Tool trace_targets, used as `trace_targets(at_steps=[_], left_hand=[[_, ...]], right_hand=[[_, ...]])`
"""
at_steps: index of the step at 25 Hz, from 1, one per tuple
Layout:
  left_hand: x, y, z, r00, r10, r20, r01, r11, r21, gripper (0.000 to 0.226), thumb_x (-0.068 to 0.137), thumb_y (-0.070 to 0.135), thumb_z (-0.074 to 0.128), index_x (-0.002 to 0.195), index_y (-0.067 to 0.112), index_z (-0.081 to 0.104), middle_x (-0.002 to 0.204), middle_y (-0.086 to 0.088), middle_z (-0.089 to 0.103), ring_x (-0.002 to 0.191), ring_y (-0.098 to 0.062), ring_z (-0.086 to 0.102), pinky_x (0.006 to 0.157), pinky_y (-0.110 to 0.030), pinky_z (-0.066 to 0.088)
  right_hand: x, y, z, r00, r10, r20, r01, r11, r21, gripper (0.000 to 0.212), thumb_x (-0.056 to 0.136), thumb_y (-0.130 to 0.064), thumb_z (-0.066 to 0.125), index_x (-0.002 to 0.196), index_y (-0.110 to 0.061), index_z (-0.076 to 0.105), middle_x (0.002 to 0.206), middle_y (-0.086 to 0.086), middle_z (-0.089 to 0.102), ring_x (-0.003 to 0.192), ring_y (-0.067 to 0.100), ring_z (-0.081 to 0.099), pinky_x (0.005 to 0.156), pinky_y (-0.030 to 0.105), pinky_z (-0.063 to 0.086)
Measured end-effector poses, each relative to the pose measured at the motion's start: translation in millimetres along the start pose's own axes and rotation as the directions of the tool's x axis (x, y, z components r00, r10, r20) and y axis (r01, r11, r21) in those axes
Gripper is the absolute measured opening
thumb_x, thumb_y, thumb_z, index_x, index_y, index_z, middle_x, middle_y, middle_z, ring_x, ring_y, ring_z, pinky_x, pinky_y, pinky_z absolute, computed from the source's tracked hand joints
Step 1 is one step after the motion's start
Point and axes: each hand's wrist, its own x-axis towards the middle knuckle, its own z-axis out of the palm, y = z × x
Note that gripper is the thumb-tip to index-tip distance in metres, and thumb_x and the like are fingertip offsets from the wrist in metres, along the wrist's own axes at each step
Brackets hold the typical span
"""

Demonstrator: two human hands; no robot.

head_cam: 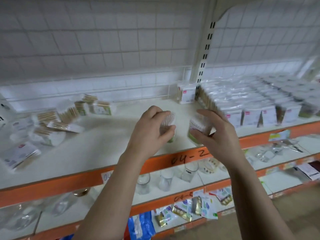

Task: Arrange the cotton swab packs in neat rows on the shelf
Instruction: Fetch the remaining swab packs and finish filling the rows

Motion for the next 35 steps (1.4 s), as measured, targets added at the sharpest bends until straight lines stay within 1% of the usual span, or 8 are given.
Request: trace_targets(at_steps=[3, 7, 10, 17, 21, 25, 31, 35], left_hand=[[11.0, 62.6, 43.3, 0.997, 0.074, -0.005, -0.074, 0.997, 0.039, 0.058, 0.084, 0.043, 0.047, 0.129, 0.008, 0.057, 0.108, -0.005, 0.054, 0.101, -0.020, 0.052, 0.089, -0.019, 0.037], [25.3, 133.9, 100.7, 0.978, 0.202, -0.051, -0.199, 0.978, 0.062, 0.049, 0.088, 0.036, 0.047, 0.124, 0.005, 0.060, 0.107, -0.010, 0.062, 0.100, -0.025, 0.052, 0.089, -0.026, 0.038], [37.3, 182.2, 141.5, 0.961, 0.265, -0.082, -0.263, 0.964, 0.041, 0.046, 0.089, 0.033, 0.048, 0.120, 0.002, 0.062, 0.107, -0.011, 0.065, 0.100, -0.024, 0.051, 0.092, -0.027, 0.038], [68.4, 259.9, 215.8, 0.922, 0.384, -0.052, -0.385, 0.923, 0.004, 0.046, 0.089, 0.031, 0.049, 0.118, -0.002, 0.063, 0.109, -0.011, 0.066, 0.101, -0.025, 0.052, 0.092, -0.029, 0.039], [97.5, 289.6, 262.7, 0.915, 0.402, -0.041, -0.404, 0.915, -0.027, 0.048, 0.088, 0.033, 0.048, 0.118, -0.001, 0.063, 0.109, -0.011, 0.066, 0.102, -0.027, 0.053, 0.092, -0.027, 0.037], [137.1, 315.4, 312.6, 0.912, 0.407, -0.054, -0.410, 0.908, -0.078, 0.046, 0.087, 0.032, 0.049, 0.116, 0.000, 0.064, 0.104, -0.010, 0.066, 0.097, -0.030, 0.055, 0.089, -0.030, 0.041], [212.0, 337.1, 376.1, 0.933, 0.349, -0.089, -0.358, 0.925, -0.124, 0.046, 0.087, 0.032, 0.048, 0.116, 0.001, 0.065, 0.105, -0.010, 0.066, 0.098, -0.029, 0.056, 0.091, -0.029, 0.040], [238.1, 343.3, 398.8, 0.945, 0.313, -0.094, -0.325, 0.932, -0.159, 0.044, 0.087, 0.030, 0.050, 0.117, 0.001, 0.065, 0.106, -0.009, 0.065, 0.098, -0.028, 0.056, 0.091, -0.031, 0.043]], right_hand=[[-18.0, 38.2, -61.4, 0.999, -0.027, -0.044, 0.028, 0.999, 0.016, 0.045, 0.080, -0.025, 0.074, 0.123, -0.027, 0.061, 0.117, -0.009, 0.053, 0.102, -0.004, 0.051, 0.083, 0.015, 0.042], [-41.6, 92.3, -131.6, 0.995, 0.012, -0.099, -0.018, 0.998, -0.062, 0.043, 0.086, -0.030, 0.067, 0.127, -0.035, 0.057, 0.111, -0.006, 0.048, 0.096, -0.008, 0.048, 0.078, 0.006, 0.036], [-58.2, 128.4, -180.9, 0.991, 0.075, -0.109, -0.086, 0.991, -0.101, 0.039, 0.091, -0.032, 0.059, 0.129, -0.031, 0.054, 0.113, -0.003, 0.046, 0.101, 0.005, 0.050, 0.081, 0.012, 0.035], [-75.9, 192.0, -254.9, 0.972, 0.140, -0.190, -0.172, 0.972, -0.162, 0.050, 0.088, -0.048, 0.035, 0.131, -0.026, 0.050, 0.118, -0.006, 0.044, 0.105, 0.001, 0.046, 0.088, 0.019, 0.037], [-68.3, 236.7, -286.0, 0.967, 0.140, -0.215, -0.179, 0.968, -0.176, 0.039, 0.090, -0.038, 0.048, 0.121, -0.017, 0.056, 0.113, -0.001, 0.051, 0.087, -0.018, 0.046, 0.077, -0.003, 0.030], [-47.2, 287.2, -321.0, 0.962, 0.099, -0.254, -0.157, 0.963, -0.219, 0.028, 0.089, -0.037, 0.056, 0.111, -0.021, 0.060, 0.109, -0.004, 0.054, 0.091, -0.007, 0.047, 0.076, 0.006, 0.035], [12.0, 367.7, -368.5, 0.981, 0.062, -0.185, -0.111, 0.958, -0.265, 0.027, 0.089, -0.033, 0.063, 0.114, -0.025, 0.058, 0.109, -0.006, 0.053, 0.101, 0.016, 0.051, 0.076, 0.035, 0.049], [47.3, 411.7, -380.9, 0.975, 0.123, -0.183, -0.167, 0.955, -0.246, 0.029, 0.087, -0.025, 0.066, 0.114, -0.025, 0.058, 0.111, -0.008, 0.055, 0.102, 0.011, 0.051, 0.082, 0.026, 0.044]])
